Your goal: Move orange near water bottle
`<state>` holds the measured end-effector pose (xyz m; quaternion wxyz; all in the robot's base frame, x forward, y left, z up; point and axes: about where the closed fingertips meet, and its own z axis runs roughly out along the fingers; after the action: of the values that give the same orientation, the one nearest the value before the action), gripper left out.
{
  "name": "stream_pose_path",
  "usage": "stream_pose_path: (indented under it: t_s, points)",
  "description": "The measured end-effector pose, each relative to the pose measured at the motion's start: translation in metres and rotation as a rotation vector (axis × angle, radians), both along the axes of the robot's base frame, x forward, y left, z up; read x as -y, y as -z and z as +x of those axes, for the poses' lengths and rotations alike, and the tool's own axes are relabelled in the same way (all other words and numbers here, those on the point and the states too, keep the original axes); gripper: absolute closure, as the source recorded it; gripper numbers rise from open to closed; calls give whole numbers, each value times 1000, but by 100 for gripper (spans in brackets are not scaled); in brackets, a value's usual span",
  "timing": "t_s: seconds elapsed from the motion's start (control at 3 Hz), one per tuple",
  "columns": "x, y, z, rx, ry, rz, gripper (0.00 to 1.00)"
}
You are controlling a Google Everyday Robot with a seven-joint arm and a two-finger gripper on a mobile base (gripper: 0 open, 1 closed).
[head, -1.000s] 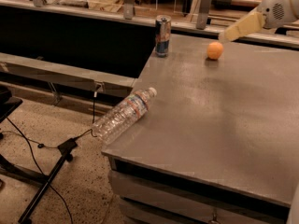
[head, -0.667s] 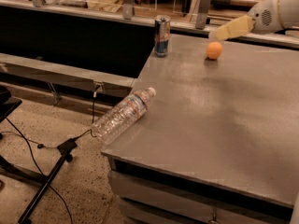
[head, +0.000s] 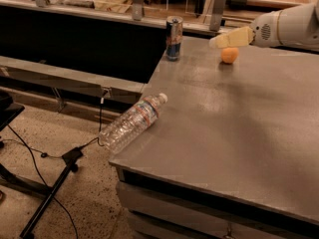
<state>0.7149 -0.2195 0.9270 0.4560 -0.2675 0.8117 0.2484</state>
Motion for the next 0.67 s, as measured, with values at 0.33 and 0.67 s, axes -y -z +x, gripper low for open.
stream_pose_path:
  t_s: [0.33, 0.67]
  points:
    - [6, -6, -2, 73, 4, -51, 0]
    - [6, 9, 10, 212, -20, -144, 0]
